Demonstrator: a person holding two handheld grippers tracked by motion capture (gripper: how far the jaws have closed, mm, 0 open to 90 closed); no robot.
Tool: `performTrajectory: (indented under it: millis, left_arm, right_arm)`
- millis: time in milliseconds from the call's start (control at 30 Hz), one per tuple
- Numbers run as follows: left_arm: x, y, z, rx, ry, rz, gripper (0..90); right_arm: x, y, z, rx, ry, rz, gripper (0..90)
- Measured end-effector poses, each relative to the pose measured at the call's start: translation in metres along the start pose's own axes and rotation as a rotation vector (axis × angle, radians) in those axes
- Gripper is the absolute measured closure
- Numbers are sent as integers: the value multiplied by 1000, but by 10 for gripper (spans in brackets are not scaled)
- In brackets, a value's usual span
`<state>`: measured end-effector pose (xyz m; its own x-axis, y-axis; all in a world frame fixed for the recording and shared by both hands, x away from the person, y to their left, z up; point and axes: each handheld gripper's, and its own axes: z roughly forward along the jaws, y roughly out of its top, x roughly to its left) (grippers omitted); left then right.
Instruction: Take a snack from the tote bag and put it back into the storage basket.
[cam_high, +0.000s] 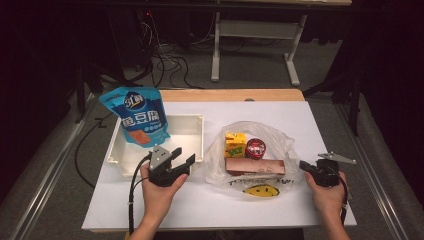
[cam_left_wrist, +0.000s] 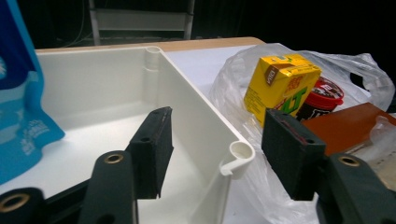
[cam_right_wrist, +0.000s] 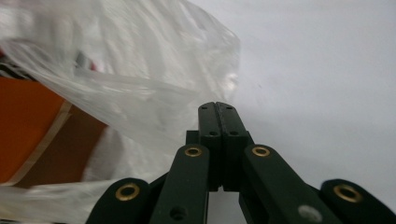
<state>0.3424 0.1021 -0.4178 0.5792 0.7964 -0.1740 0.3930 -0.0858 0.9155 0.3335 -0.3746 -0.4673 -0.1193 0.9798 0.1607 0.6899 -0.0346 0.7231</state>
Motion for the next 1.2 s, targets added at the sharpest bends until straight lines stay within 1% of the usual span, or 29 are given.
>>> performTrajectory:
  millis: [33,100,167,233,267,300,333,400,433,467,500,533,567,600,633,667,700,733,767,800,833,900,933,967,1033,1067,1100,1167,1200]
  left_arm:
    - [-1,-1,1,2,-6,3,467]
    - [-5,-1,2,5,-13,11,479]
    - [-9,0,3,0,-24,9,502]
    - [-11,0,3,-4,-33,8,545]
    - [-16,1,3,-9,-55,15,564]
    - [-16,1,3,-9,-55,15,592]
    - [-21,2,4,-4,-72,26,620]
    - [-27,2,7,-1,-90,31,682]
    - [-30,1,9,6,-102,36,703]
    - [-33,1,11,13,-114,44,734]
    - [-36,0,13,20,-117,55,761]
    - [-39,-1,15,25,-124,56,791]
    - [-42,-2,16,30,-143,47,832]
    - [-45,-4,18,36,-154,46,869]
    - [-49,-5,21,45,-150,49,895]
    - [-49,-5,21,45,-150,49,900]
    - [-54,-8,28,65,-168,50,900]
    - [-57,-10,32,78,-162,61,900]
    - [-59,-11,35,89,-153,74,900]
    - [-61,-12,39,95,-151,74,900]
    - [-63,-13,42,104,-135,81,900]
    - [-64,-14,50,116,-113,74,900]
    - [-65,-15,53,126,-102,68,900]
    - [-66,-16,58,142,-90,66,900]
    - [-67,-19,65,155,-85,52,900]
    - [-69,-21,68,168,-71,47,900]
    - [-70,-24,71,180,-72,40,900]
    - [-73,-27,75,190,-69,36,899]
    - [-73,-27,75,190,-69,36,899]
  right_arm:
    - [-2,-1,1,1,-19,7,863]
    - [-3,0,-5,-33,-23,31,748]
    - [1,2,-18,-91,-40,30,629]
    - [7,4,-34,-152,-37,11,564]
    - [10,5,-41,-177,-41,0,560]
    - [10,5,-41,-177,-41,0,560]
    - [15,6,-54,-223,-48,-25,571]
    - [19,7,-65,-272,-31,-31,638]
    - [21,8,-69,-289,-21,-31,695]
    - [25,9,-72,-302,3,-34,763]
    - [29,9,-75,-311,30,-47,800]
    - [33,10,-75,-311,58,-67,845]
    - [38,10,-75,-300,82,-83,879]
    - [43,10,-73,-282,98,-95,900]
    - [47,9,-70,-262,113,-104,900]
    - [47,9,-70,-262,113,-104,900]
    - [52,7,-62,-232,161,-90,900]
    - [54,6,-58,-214,166,-78,900]
    - [55,6,-55,-198,165,-83,900]
    - [57,5,-51,-175,155,-87,900]
    - [58,4,-49,-158,137,-92,900]
    - [60,1,-44,-123,112,-109,900]
    - [60,-1,-42,-111,86,-118,900]
    - [60,-2,-41,-100,75,-114,900]
    - [58,-5,-39,-61,71,-97,900]
    - [57,-6,-37,-48,64,-102,900]
    - [57,-7,-35,-32,48,-106,900]
    - [58,-9,-32,-20,47,-92,900]
    - [58,-9,-31,-20,57,-90,900]
